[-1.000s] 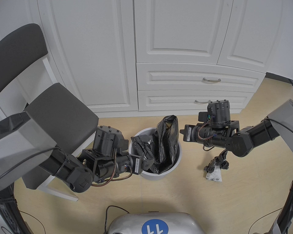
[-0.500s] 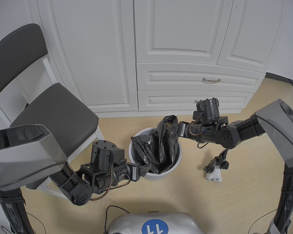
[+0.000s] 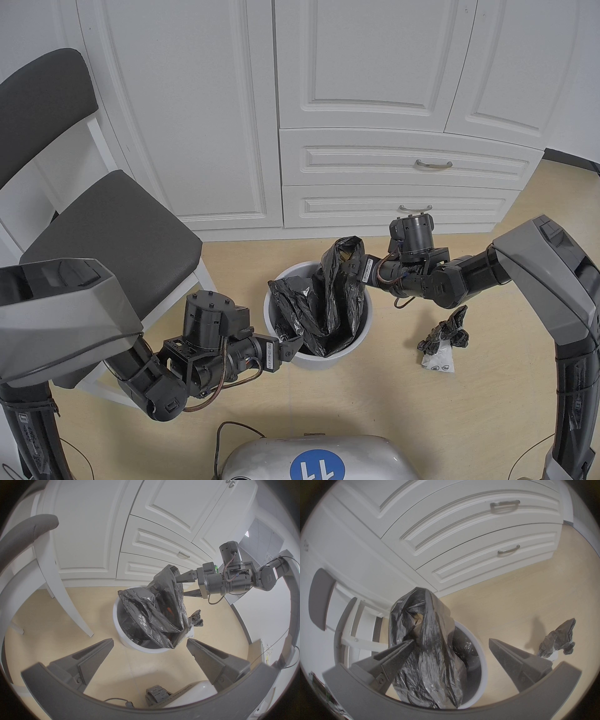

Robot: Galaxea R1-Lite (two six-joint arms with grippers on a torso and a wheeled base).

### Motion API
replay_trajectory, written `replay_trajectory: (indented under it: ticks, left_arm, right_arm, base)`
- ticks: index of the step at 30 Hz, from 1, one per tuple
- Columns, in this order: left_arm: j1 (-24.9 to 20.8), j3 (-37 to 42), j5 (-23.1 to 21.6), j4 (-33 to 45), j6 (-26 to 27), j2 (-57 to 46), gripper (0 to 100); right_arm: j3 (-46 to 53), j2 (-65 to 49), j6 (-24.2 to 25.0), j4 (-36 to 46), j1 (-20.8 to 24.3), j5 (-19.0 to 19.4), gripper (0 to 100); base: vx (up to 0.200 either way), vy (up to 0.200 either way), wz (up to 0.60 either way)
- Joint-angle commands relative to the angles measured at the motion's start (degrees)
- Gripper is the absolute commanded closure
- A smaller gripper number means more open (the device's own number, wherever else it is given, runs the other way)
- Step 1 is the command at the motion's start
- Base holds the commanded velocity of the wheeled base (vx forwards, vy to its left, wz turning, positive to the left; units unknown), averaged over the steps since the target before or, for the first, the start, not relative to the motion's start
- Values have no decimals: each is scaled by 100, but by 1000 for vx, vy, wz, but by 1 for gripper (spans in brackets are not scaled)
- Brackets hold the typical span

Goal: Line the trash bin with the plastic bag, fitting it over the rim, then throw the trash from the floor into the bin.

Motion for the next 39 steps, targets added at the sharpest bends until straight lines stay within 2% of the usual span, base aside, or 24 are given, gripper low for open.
replay_trajectory:
  ticks: [1, 6, 13, 14, 23, 29, 35, 39]
  left_arm:
    - [113, -53, -1, -140, -4, 293, 0]
    - [139, -88, 7, -395, -4, 522, 0]
    - [139, -290, 7, -404, -127, 697, 0]
    - [139, -308, 16, -404, -188, 706, 0]
    - [192, -370, 16, -413, -294, 733, 0]
    - [227, -484, 34, -395, -303, 741, 0]
    - [227, -941, 500, -404, -610, 1014, 0]
    - [236, -1117, 526, -395, -804, 1093, 0]
  right_arm:
    - [-170, 284, 78, 6, 67, -15, 0]
    - [-302, 477, 69, -12, 94, -226, 0]
    - [-443, 644, 122, -12, 173, -288, 0]
    - [-469, 653, 131, -12, 173, -296, 100]
    - [-416, 345, 149, 24, 155, -419, 100]
    - [50, -252, -89, 32, 155, -542, 100]
    - [269, -709, -168, 41, 287, -824, 100]
    - [392, -876, -168, 15, 340, -824, 100]
  base:
    - [0, 0, 0]
    - [0, 0, 0]
    - [0, 0, 0]
    - [0, 0, 0]
    - [0, 0, 0]
    - [0, 0, 0]
    - [0, 0, 0]
    - [0, 0, 0]
